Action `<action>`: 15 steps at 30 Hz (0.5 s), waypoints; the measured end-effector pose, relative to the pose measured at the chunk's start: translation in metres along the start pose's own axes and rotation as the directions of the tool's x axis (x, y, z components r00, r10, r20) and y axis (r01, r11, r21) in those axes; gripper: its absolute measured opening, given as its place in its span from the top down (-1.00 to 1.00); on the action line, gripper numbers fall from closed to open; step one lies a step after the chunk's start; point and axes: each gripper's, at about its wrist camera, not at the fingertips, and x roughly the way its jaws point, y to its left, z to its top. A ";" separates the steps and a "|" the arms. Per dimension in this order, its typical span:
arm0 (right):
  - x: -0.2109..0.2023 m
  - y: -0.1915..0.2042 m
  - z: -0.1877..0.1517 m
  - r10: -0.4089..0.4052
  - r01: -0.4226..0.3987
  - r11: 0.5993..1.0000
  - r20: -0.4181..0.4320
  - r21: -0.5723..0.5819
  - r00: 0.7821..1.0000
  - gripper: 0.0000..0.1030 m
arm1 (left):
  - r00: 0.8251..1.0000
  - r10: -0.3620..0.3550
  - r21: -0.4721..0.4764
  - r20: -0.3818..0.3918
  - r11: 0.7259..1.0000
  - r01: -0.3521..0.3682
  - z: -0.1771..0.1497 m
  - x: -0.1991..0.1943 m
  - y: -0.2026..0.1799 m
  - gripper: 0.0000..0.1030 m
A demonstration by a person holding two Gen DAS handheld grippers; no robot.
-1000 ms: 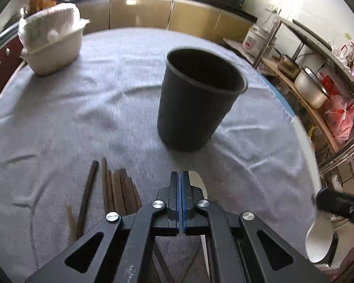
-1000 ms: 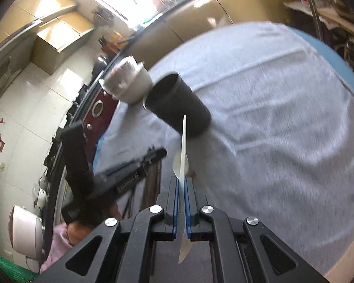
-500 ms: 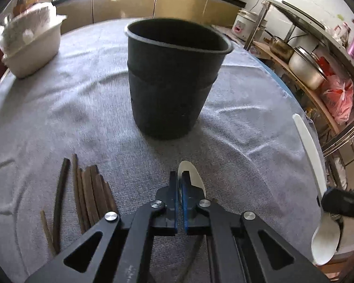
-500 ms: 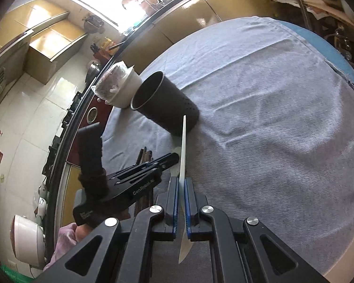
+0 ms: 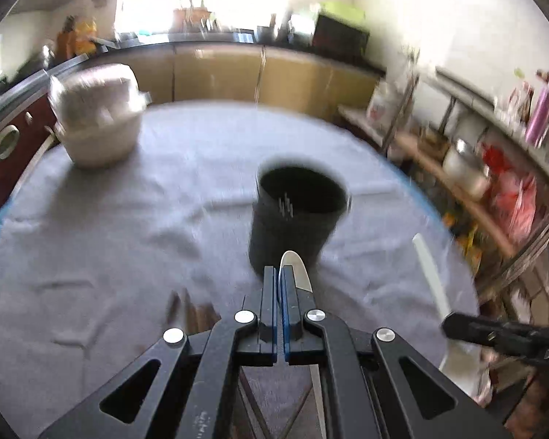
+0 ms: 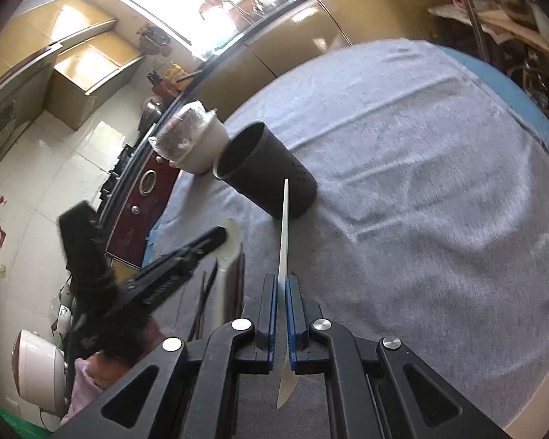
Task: Organize utensils
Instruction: 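Carry both spoons to the black cup and release them inside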
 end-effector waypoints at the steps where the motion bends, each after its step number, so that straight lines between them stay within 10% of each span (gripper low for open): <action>1: -0.002 0.004 0.002 0.009 -0.009 1.000 0.014 -0.012 1.000 0.90 | 0.999 0.011 -0.011 0.040 1.000 -0.010 0.009 -0.009 0.001 0.96; 7: -0.003 0.035 0.041 0.090 -0.068 0.990 0.184 -0.123 0.979 0.90 | 0.968 0.042 -0.099 0.246 0.995 -0.018 0.066 -0.032 0.005 0.96; 15: 0.033 0.025 0.100 0.127 -0.118 0.992 0.332 -0.048 0.935 0.90 | 0.927 0.175 -0.169 0.332 0.978 -0.124 0.117 0.010 0.010 0.96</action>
